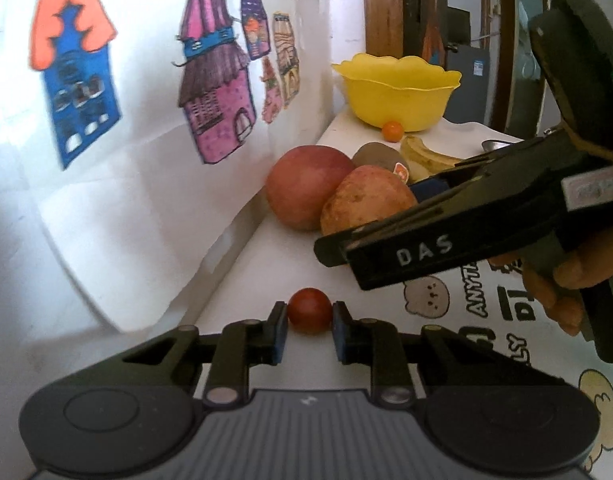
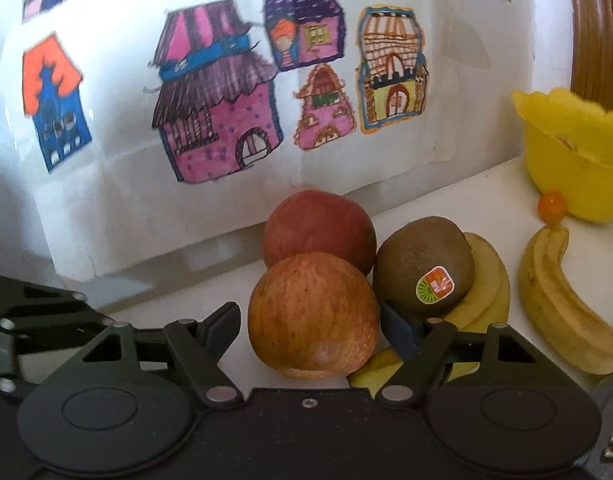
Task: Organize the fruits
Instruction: 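Close right gripper around the red apple while left gripper holds the tomato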
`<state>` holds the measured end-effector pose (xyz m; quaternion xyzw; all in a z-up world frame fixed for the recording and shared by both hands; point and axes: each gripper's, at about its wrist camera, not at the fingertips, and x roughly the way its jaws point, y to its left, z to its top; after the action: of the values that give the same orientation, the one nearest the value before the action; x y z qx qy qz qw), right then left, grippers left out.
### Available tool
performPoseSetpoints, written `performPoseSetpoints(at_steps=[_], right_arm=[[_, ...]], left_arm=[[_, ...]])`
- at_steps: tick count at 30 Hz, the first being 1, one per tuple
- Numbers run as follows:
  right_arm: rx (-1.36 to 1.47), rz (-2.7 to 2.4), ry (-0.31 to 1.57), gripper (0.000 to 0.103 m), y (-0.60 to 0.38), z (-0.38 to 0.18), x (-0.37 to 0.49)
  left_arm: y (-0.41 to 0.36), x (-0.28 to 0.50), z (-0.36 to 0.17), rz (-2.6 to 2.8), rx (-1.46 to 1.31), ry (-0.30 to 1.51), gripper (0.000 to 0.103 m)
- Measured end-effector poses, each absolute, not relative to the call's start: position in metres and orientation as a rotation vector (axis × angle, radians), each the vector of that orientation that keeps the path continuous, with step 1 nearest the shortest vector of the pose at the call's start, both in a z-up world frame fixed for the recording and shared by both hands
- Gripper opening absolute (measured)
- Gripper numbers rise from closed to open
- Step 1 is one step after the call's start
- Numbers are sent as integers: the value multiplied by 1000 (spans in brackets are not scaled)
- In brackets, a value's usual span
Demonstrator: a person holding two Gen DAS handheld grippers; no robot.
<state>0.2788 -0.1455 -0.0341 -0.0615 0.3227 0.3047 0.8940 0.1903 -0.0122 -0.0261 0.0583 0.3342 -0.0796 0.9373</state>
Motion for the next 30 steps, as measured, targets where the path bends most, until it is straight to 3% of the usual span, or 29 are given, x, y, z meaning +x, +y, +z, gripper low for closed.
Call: performPoseSetpoints(at_steps=[3,8,30], right_arm=[[-186,605,642,78,-139,-35,273],[-296,533,586,65,-128,-38,263],[-236,539,544,64,-173,-22,183]], left_arm=[[-8,185,-25,-155,109,680,26],[-4,180,-23,-143,96,670,26],[-16,152,-15,-196,77,627,26]])
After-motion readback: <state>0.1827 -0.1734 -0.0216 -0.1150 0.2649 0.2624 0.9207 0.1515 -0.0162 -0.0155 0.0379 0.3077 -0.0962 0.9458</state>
